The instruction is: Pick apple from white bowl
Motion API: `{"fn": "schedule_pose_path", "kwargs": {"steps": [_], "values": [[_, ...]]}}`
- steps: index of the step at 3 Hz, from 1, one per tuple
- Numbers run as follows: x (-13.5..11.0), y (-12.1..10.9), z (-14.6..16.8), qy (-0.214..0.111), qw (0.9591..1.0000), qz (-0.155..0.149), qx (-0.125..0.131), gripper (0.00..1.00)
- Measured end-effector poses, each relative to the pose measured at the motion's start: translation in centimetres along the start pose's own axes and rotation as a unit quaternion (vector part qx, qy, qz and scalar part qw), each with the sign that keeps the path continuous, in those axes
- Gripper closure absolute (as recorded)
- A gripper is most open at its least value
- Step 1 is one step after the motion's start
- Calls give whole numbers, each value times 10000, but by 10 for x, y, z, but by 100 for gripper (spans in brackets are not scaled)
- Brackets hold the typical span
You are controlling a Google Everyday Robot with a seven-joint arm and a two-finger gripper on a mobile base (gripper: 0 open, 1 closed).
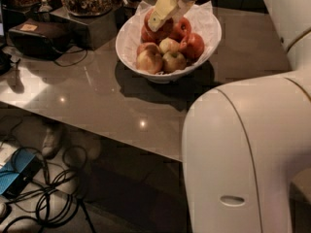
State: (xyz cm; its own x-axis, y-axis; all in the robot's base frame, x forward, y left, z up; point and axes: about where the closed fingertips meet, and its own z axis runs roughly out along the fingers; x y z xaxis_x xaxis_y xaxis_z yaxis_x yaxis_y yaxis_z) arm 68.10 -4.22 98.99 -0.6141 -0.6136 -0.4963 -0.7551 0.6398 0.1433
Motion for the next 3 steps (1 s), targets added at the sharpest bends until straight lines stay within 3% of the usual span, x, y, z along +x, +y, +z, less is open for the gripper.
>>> {"fn": "schedule_pose_path", "kwargs": {"steps": [1, 3], "values": [[-2, 11, -10, 5, 9998, -177, -104, 100], [-15, 24, -27, -87, 9987, -494, -46, 100]]}}
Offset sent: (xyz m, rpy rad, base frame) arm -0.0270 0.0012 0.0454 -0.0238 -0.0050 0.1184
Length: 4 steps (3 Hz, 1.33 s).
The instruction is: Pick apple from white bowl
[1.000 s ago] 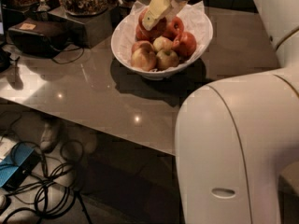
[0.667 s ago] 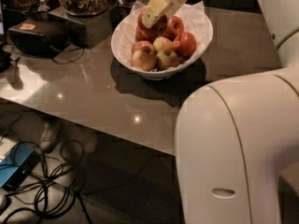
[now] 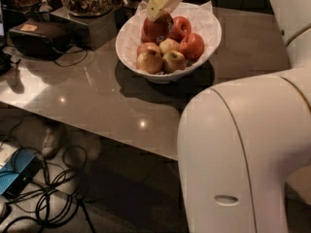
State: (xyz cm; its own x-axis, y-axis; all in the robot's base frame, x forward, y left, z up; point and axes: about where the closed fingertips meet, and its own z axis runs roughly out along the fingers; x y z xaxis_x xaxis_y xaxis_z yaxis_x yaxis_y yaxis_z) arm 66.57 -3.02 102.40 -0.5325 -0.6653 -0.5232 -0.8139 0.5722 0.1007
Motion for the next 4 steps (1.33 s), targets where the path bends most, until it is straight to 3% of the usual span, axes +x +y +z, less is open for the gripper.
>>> {"fn": "schedule_pose_path", "kwargs": {"steps": [3, 4], "values": [[-11, -3, 2, 24, 9999, -34, 161, 100], [-11, -3, 2, 24, 9999, -34, 162, 81]]}}
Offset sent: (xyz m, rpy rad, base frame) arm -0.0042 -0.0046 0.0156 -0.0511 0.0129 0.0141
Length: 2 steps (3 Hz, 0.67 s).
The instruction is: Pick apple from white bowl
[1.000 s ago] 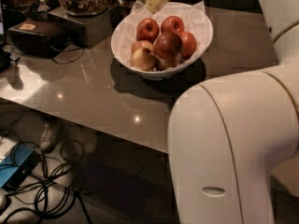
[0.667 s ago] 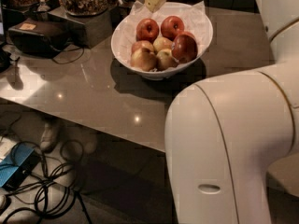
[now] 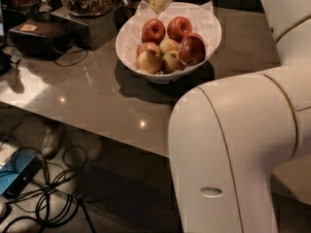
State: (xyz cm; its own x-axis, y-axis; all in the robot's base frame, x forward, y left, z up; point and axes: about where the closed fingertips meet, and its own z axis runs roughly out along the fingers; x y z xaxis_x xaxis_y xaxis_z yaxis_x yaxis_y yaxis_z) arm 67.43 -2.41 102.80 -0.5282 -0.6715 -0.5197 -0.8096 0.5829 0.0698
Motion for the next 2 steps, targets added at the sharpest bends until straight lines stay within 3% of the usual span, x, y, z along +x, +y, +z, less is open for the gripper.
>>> {"fn": "schedule_pose_path", "kwargs": {"steps": [2], "values": [[0, 0, 0, 0, 10000, 0, 0, 36]]}}
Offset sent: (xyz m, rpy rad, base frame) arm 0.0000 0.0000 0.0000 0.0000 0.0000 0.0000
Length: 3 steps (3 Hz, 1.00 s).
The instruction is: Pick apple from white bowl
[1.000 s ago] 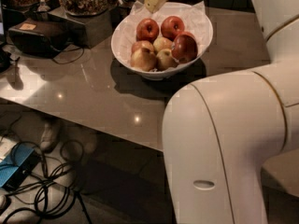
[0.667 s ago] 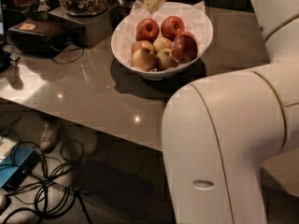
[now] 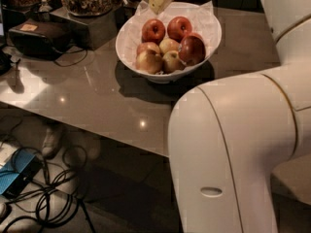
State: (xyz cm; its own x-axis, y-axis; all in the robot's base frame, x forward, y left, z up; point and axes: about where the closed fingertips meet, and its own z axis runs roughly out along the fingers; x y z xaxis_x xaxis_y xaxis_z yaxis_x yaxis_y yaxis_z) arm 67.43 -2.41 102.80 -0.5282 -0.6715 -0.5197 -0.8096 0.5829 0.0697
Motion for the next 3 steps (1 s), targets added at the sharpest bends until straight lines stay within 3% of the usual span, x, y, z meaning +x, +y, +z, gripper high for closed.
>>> {"fn": "schedule_pose_path", "kwargs": {"steps": [1, 2, 3], "values": [[0, 0, 0, 0, 10000, 0, 0, 12], [0, 0, 0, -1, 10000, 0, 0, 0], [-3, -5, 3, -96, 9999, 27, 25, 0]]}}
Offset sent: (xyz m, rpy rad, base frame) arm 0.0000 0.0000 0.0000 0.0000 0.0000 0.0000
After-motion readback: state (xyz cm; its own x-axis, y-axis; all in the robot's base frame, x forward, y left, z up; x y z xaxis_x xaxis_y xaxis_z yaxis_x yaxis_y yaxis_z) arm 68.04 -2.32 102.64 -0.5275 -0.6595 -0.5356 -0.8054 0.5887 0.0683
